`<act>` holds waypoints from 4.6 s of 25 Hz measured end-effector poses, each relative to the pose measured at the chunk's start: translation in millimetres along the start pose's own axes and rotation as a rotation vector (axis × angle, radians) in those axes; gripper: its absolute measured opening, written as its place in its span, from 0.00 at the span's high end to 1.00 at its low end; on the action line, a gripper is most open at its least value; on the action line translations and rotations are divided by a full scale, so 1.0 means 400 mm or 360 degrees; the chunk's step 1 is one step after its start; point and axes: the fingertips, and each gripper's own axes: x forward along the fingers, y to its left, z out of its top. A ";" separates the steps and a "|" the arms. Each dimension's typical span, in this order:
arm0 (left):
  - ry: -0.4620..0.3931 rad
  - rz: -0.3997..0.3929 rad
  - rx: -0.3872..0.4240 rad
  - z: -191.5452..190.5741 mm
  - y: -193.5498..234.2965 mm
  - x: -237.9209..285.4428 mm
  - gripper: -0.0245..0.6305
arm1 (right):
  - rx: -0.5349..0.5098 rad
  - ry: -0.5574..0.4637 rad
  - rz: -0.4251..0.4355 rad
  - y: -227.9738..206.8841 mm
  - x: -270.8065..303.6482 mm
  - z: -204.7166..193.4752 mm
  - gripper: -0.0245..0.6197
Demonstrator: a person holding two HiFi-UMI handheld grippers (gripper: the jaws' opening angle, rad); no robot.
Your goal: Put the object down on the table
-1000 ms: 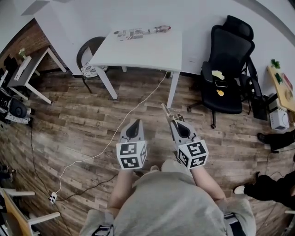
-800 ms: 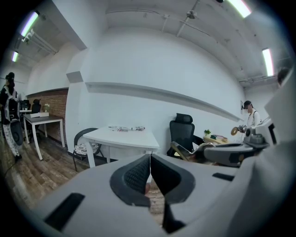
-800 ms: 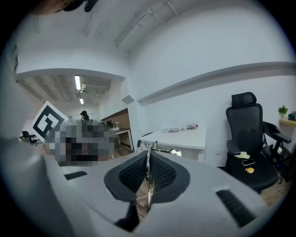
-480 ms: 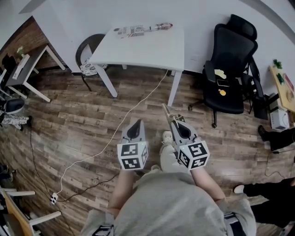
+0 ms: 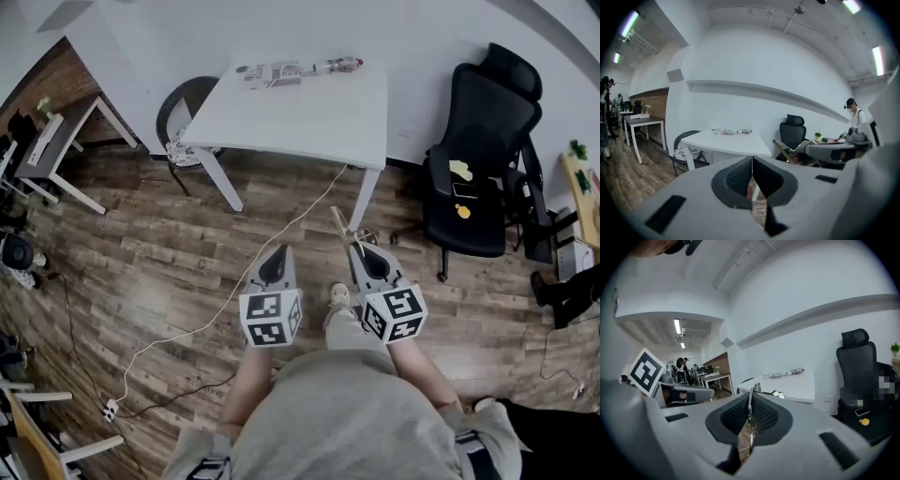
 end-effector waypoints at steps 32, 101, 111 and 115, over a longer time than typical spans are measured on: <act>-0.0045 0.0195 -0.0085 0.263 0.057 0.614 0.95 | -0.0106 0.0072 0.0258 -0.440 0.520 0.190 0.94; 0.0198 0.0120 -0.0152 0.336 0.397 1.151 0.95 | -0.0195 0.0705 0.0071 -0.751 1.340 -0.057 0.92; 0.0198 0.0122 -0.0159 0.330 0.394 1.142 0.95 | -0.0216 0.0736 0.0036 -0.787 1.342 -0.068 0.86; 0.0196 0.0125 -0.0160 0.330 0.393 1.140 0.95 | -0.0213 0.0750 0.0025 -0.801 1.344 -0.073 0.83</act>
